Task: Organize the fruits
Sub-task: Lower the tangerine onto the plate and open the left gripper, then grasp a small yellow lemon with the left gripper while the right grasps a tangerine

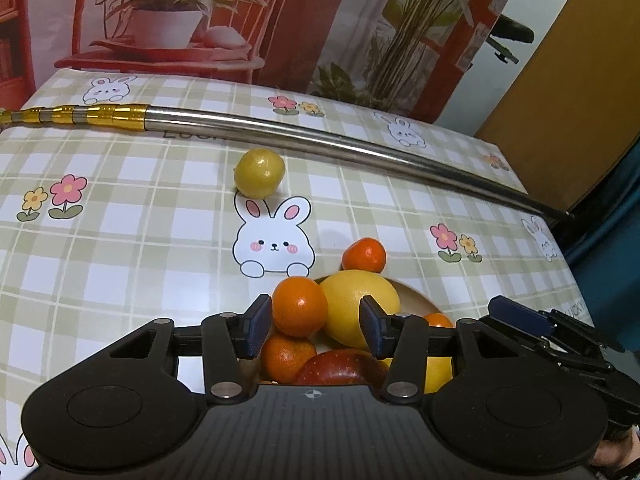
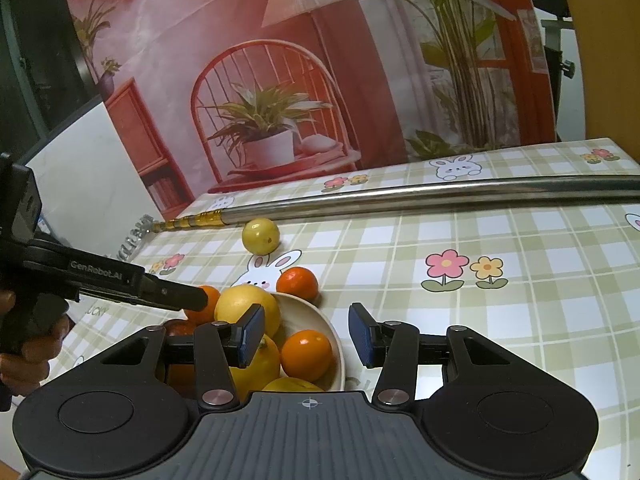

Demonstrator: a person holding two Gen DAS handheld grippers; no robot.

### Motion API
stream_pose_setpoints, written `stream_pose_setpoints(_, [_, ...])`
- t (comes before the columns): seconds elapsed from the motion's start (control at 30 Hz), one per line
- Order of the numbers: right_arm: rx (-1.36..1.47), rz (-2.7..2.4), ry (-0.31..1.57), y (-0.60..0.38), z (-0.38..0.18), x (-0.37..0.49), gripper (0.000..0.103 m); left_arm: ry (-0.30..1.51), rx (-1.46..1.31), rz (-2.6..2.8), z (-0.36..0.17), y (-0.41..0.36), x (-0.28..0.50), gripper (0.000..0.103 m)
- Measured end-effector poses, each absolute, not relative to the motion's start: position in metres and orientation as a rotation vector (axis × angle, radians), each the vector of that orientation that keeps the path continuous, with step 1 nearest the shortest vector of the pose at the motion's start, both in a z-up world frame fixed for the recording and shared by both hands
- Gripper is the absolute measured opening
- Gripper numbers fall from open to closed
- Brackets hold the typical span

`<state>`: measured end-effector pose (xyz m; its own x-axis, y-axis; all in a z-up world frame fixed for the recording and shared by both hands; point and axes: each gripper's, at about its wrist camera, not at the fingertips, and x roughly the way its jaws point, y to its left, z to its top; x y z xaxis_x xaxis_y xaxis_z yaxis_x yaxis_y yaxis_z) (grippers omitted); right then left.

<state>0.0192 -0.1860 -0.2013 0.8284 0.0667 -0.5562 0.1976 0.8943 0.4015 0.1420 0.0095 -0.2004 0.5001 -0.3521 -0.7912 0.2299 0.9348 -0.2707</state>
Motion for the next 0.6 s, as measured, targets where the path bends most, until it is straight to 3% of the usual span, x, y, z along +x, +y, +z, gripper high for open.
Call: stream_pose_setpoints(0.6, [0.452,-0.088,0.578,-0.191,-0.193,0.02,0.044,0.831,-0.068,-0.245,-0.159,0.034,0.136,0.051])
